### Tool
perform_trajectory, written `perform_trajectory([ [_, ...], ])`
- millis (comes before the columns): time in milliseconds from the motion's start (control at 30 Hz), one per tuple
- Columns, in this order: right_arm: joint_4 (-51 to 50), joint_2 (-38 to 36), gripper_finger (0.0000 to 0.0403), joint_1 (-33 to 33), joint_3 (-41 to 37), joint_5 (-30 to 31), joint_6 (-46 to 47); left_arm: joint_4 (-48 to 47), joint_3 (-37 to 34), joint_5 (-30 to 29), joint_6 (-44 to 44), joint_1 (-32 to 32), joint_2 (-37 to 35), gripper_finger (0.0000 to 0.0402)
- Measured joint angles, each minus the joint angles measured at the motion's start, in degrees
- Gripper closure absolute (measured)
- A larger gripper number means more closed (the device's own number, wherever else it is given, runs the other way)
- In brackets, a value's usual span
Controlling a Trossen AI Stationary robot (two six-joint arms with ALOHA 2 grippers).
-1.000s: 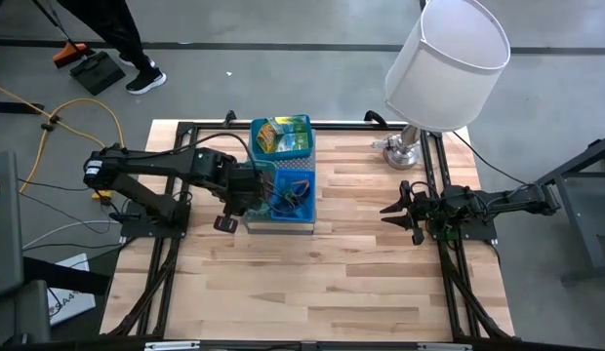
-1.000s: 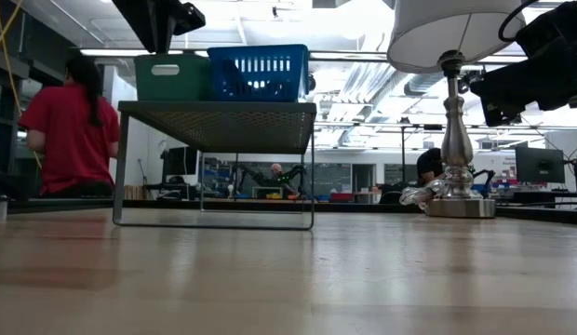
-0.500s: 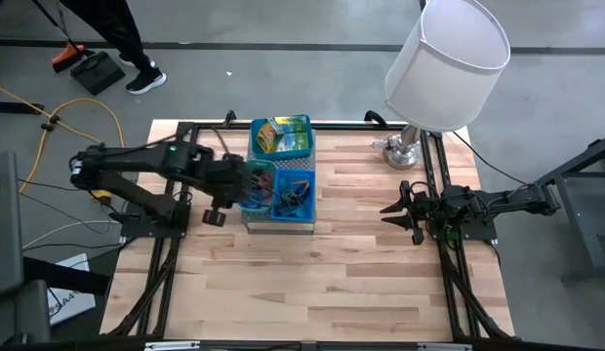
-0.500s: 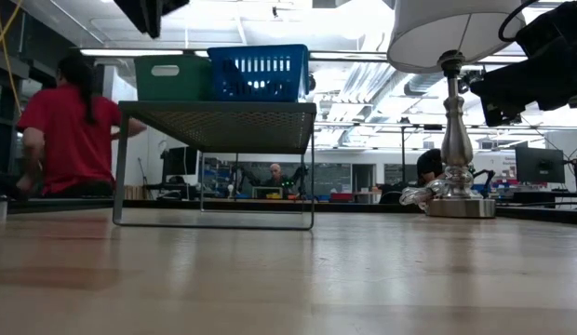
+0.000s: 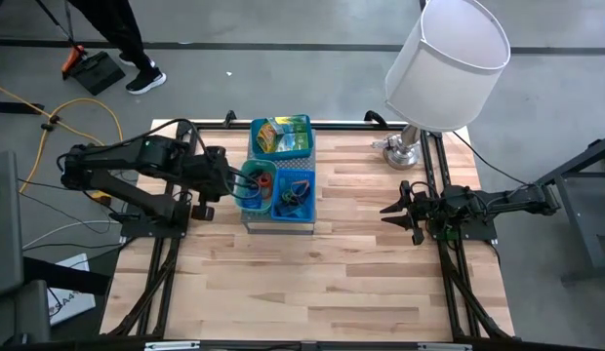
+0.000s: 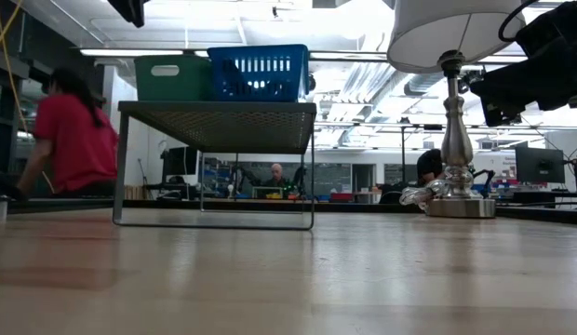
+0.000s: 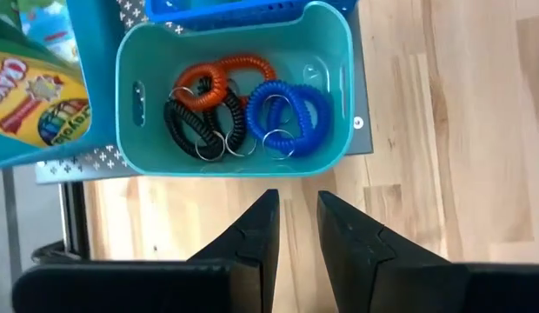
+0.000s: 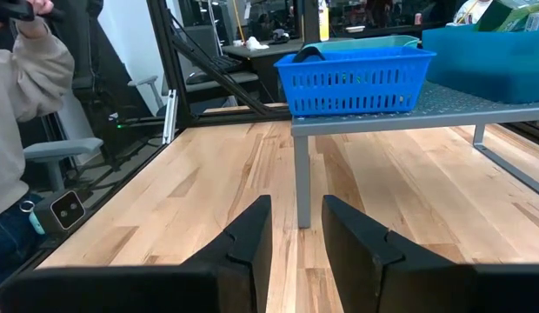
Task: Pick & Place Office Desk Supplies
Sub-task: Return to Home Position
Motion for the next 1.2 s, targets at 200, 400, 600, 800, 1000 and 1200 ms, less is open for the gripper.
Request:
perform_trajectory([
  [200,0.00,0.00,0.0311,0.00,0.00,0.01,0.00,2.38,-4.45,0.57,-4.47,-1.40,-3.81,0.0327],
  [400,0.00,0.00,0.0311,-0.01,-0.01,0.01,0.00,9.74,-15.19,0.17,-10.02,-4.26,-12.25,0.0327],
  [600,0.00,0.00,0.0311,-0.02,0.00,0.01,0.00,16.30,-25.23,0.02,-14.05,-6.04,-20.43,0.0327],
  [800,0.00,0.00,0.0311,0.00,0.00,0.02,0.00,23.47,-34.01,2.81,-14.99,-8.88,-27.05,0.0327],
  [1000,0.00,0.00,0.0311,0.00,-0.01,0.02,0.00,29.32,-40.46,3.30,-15.55,-12.33,-31.97,0.0327],
  [1200,0.00,0.00,0.0311,0.00,0.00,0.02,0.00,38.08,-46.55,4.78,-16.54,-15.87,-34.78,0.0327],
])
